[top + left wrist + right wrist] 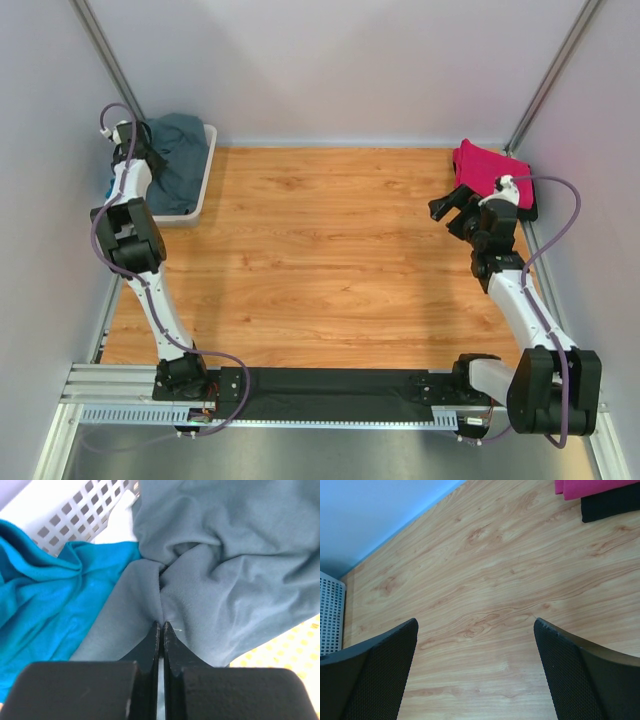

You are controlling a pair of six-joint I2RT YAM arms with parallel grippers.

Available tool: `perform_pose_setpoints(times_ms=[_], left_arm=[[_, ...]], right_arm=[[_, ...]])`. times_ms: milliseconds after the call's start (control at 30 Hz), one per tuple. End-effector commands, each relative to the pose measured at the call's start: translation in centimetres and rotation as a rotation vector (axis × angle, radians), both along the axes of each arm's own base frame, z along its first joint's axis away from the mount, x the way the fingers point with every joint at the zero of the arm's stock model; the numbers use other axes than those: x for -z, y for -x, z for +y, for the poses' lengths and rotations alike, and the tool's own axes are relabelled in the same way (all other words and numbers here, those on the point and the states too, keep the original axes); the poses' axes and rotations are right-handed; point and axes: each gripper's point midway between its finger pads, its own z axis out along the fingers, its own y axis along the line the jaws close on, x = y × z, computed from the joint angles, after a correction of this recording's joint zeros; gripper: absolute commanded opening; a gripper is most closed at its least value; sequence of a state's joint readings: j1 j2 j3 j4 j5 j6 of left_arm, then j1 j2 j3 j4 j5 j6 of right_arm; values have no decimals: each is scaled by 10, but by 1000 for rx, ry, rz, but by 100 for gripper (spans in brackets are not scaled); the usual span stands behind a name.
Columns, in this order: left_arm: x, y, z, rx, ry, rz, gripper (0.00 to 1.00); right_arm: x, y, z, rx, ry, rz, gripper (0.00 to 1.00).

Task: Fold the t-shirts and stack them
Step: Grab the tshirt from the pile, then move the tshirt to the center of the board

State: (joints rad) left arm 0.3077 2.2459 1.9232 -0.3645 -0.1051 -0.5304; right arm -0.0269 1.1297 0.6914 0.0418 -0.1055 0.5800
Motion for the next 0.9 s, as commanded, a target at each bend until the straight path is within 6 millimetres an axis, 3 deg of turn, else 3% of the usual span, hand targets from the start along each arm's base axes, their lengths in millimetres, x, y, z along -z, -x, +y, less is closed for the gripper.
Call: perform_pose_setpoints(times_ms=[0, 33, 67, 133, 167, 233, 267, 300, 333, 367, 400, 467, 500, 533, 600, 667, 700, 767, 800, 833, 867], left_arm=[[-44, -13, 4, 34, -52, -89, 0], [-50, -12, 2, 43, -49, -98, 0], [-78, -10, 1, 52, -64, -151, 0], [-105, -8, -7, 88, -91, -193, 0], [-136, -3, -12, 107, -119, -235, 0], [-177, 0, -28, 165, -175, -283, 0], [-202, 9, -39, 194, -196, -303, 0], [-218, 10, -61, 243, -211, -319, 0], [-247, 15, -72, 288, -268, -347, 0], [-269, 28, -87, 315, -297, -357, 0], [-284, 33, -114, 367, -325, -374, 0], [-328, 55, -143, 431, -392, -437, 0], [-340, 62, -171, 485, -395, -464, 0], [-365, 73, -181, 512, -402, -513, 0], [-383, 93, -233, 633, -371, -551, 0], [-406, 117, -264, 704, -371, -605, 0], [-405, 128, -295, 776, -370, -611, 0], [-410, 150, -320, 833, -366, -634, 0], [-388, 155, -341, 875, -358, -591, 0], [-381, 160, -350, 890, -350, -582, 0], [-390, 174, -355, 900, -341, -627, 0]], right_arm=[[-29, -4, -2, 24, 0, -55, 100], [-35, -4, -3, 26, 3, -67, 100], [-38, -3, -3, 31, 2, -73, 100], [-47, 1, -2, 30, 1, -98, 100], [-49, 3, -2, 33, -4, -103, 100], [-50, 10, -1, 32, -3, -85, 100], [-60, 13, -2, 30, 7, -103, 100], [-62, 16, -3, 33, 13, -97, 100], [-59, 21, -5, 42, 20, -67, 100], [-72, 25, -8, 59, 28, -86, 100], [-70, 30, -9, 59, 41, -66, 100], [-77, 37, -13, 74, 56, -72, 100], [-87, 45, -14, 77, 60, -84, 100], [-89, 49, -17, 99, 67, -83, 100], [-93, 58, -32, 184, 77, -79, 100], [-95, 75, -49, 291, 90, -48, 100], [-88, 84, -54, 316, 107, -6, 100], [-94, 97, -68, 391, 135, 2, 100], [-88, 105, -73, 411, 152, 42, 100], [-90, 110, -76, 428, 161, 44, 100], [-90, 113, -80, 444, 180, 54, 100]])
